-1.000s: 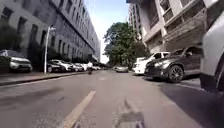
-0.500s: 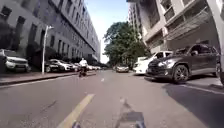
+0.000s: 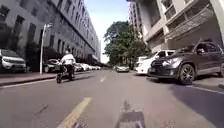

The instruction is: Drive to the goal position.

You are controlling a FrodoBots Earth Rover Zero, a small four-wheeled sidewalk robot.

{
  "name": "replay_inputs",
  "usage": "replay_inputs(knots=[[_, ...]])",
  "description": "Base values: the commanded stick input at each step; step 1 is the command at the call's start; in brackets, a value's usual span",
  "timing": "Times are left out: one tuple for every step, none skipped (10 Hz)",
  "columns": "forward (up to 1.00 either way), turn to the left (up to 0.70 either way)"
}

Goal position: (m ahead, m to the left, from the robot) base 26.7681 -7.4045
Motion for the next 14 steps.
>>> replay_inputs(knots=[[0.7,-0.14],[0.7,-0.1],[0.7,-0.05],[0.7,0.0],[0.7,0.0],[0.7,0.0],[0.7,0.0],[0.7,0.0],[0.7,0.0],[0.7,0.0],[0.7,0.0],[0.7,0.0],[0.7,0.0],[0.7,0.0]])
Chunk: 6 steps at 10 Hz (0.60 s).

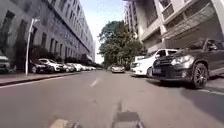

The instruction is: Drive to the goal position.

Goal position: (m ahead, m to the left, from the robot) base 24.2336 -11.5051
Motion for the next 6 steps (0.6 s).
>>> replay_inputs(knots=[[0.7,0.0],[0.7,0.0],[0.7,0.0],[0.7,0.0],[0.7,0.0],[0.7,0.0]])
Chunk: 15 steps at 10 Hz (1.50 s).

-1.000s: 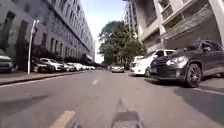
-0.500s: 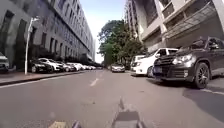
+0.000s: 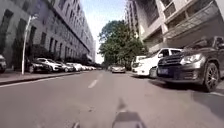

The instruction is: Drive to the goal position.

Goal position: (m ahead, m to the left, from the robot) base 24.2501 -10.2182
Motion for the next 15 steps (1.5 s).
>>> replay_inputs(knots=[[0.7,0.0],[0.7,0.0],[0.7,0.0],[0.7,0.0],[0.7,0.0],[0.7,0.0],[0.7,0.0],[0.7,0.0],[0.7,0.0],[0.7,0.0],[0.7,0.0],[0.7,0.0],[0.7,0.0],[0.7,0.0],[0.7,0.0]])
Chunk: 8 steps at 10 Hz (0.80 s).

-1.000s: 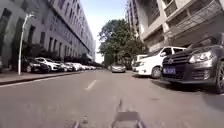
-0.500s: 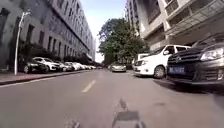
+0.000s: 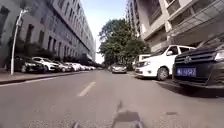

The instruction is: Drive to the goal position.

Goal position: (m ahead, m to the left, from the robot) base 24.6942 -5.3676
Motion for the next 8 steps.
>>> replay_inputs(knots=[[0.7,0.0],[0.7,0.0],[0.7,0.0],[0.7,0.0],[0.7,0.0],[0.7,0.0],[0.7,0.0],[0.7,0.0]])
